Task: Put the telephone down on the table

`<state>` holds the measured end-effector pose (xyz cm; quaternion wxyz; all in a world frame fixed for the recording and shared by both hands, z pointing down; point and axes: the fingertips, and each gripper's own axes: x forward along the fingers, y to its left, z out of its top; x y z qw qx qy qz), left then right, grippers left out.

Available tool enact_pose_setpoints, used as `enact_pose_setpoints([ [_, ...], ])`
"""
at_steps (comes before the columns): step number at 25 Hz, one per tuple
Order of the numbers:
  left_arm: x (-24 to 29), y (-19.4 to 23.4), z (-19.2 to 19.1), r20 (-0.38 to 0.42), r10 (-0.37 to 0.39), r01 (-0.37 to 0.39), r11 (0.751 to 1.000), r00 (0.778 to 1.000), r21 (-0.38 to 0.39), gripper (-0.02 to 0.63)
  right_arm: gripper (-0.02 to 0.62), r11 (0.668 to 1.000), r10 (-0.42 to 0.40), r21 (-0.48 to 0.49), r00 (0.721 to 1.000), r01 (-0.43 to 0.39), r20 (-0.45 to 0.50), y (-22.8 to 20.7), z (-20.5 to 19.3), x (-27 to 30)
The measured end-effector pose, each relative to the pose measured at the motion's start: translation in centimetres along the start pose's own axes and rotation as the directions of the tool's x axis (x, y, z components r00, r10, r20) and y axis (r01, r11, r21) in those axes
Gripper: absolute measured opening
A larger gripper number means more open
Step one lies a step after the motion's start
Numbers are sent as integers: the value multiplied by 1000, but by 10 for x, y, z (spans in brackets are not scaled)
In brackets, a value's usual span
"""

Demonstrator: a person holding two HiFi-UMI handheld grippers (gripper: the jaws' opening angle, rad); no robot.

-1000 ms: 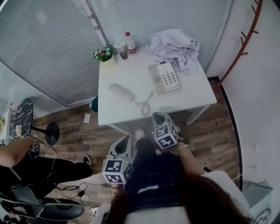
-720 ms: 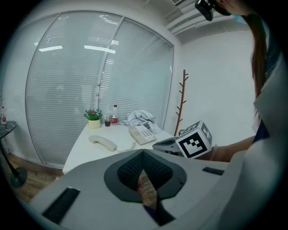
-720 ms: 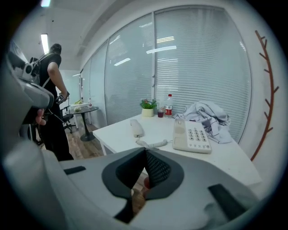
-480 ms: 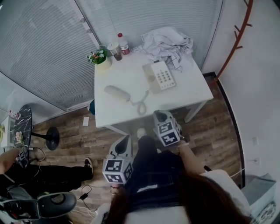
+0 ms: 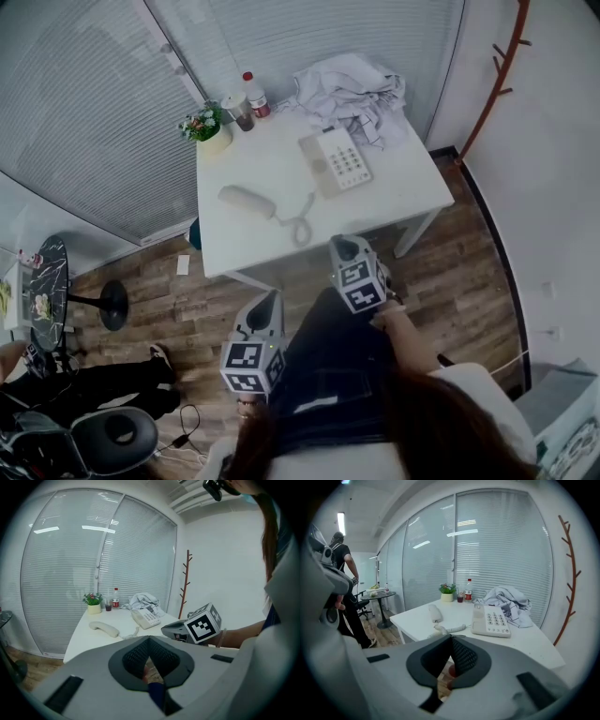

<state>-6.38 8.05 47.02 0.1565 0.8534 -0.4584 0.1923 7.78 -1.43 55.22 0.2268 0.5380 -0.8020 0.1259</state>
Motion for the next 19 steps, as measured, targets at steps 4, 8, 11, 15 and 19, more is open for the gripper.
enact_pose_setpoints([
  [4,6,-2,2,-3,-20,20,1000,1000,3,8,-5,1000,-15,-18,1000,15,5,-6,2,1],
  [8,11,-7,2,-5,-41,41,999,999,6,8,-5,999,-32,-12,999,32,-7,-13,-2,-2],
  [11,17,-14,5,-4,-63,63,998,998,19,8,-5,999,-43,4,999,43,-5,-18,-4,-5],
  [15,26,-22,7,-21,-92,93,995,996,33,8,-5,999,-48,14,999,48,1,-25,-2,-10],
  [19,32,-29,8,-32,-100,101,994,994,44,8,-5,999,-44,5,999,44,-1,-29,-1,-15],
])
